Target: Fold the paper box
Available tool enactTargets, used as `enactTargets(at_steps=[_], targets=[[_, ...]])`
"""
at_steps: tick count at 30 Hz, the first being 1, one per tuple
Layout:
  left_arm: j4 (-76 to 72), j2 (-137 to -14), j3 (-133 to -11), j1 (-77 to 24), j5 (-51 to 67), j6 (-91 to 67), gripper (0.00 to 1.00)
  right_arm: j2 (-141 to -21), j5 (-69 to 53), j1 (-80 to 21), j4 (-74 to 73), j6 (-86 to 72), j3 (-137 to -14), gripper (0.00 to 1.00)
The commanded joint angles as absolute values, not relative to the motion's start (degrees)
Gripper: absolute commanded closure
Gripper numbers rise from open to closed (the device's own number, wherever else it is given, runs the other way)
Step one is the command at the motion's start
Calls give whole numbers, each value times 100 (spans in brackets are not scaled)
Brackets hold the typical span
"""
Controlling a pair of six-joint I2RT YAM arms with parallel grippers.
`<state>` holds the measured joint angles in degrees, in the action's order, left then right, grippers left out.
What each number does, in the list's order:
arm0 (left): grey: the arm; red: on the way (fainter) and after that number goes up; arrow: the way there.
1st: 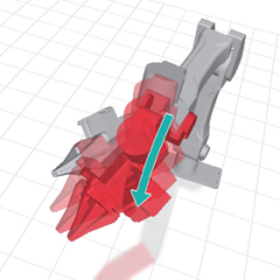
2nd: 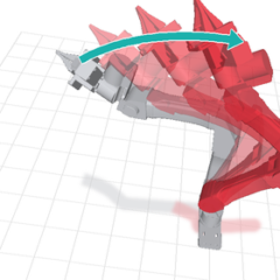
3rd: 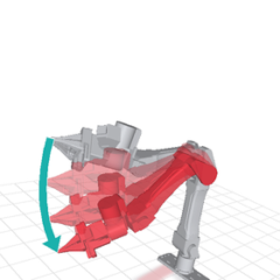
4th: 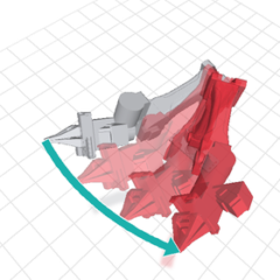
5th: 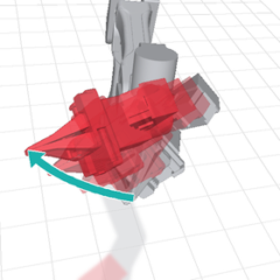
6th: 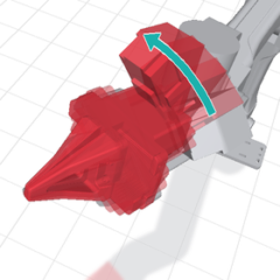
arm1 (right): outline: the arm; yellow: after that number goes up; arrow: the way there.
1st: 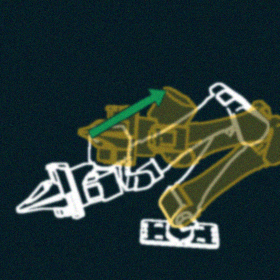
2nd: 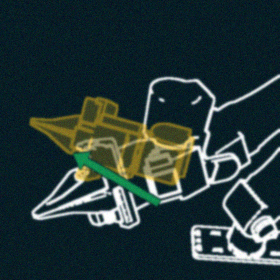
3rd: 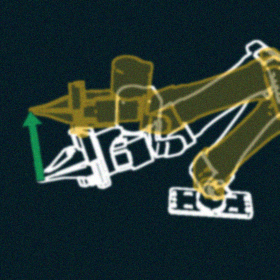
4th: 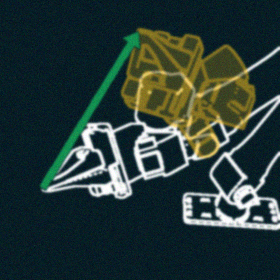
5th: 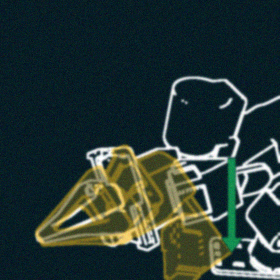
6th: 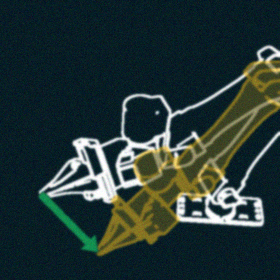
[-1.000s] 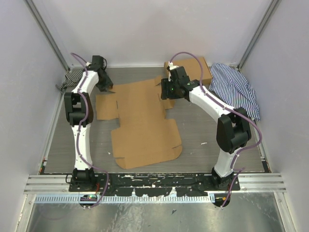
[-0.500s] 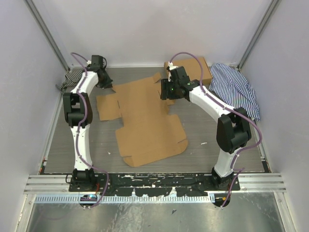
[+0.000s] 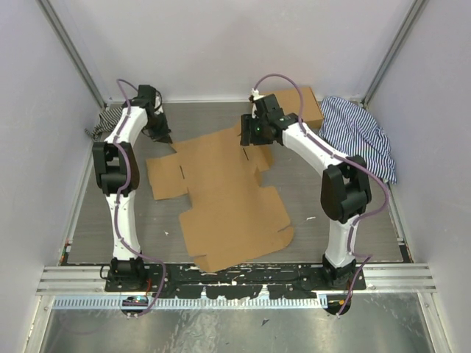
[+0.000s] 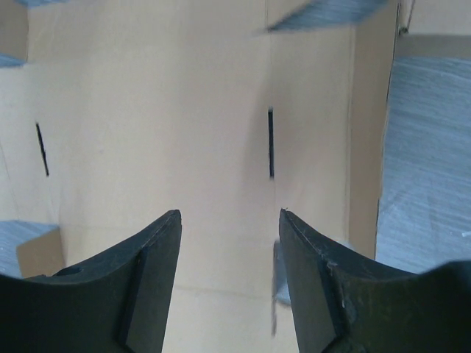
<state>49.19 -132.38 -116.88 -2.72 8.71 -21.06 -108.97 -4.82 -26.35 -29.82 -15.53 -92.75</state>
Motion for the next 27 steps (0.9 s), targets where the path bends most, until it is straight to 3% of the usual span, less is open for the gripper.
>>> enactTargets(at_steps=[1, 12, 27], targets=[[5788, -12967, -11865, -262, 1054, -1490, 100, -11305, -637, -2563, -3013, -1456, -10009, 39], [5685, -12464, -11373, -530, 603, -1170, 100, -12804, -513, -2277, -3434, -1484, -11682, 38], [4914, -12306, -10813, -674, 793, -1510, 100, -13327, -627, -2281, -3080, -1512, -11779, 43]])
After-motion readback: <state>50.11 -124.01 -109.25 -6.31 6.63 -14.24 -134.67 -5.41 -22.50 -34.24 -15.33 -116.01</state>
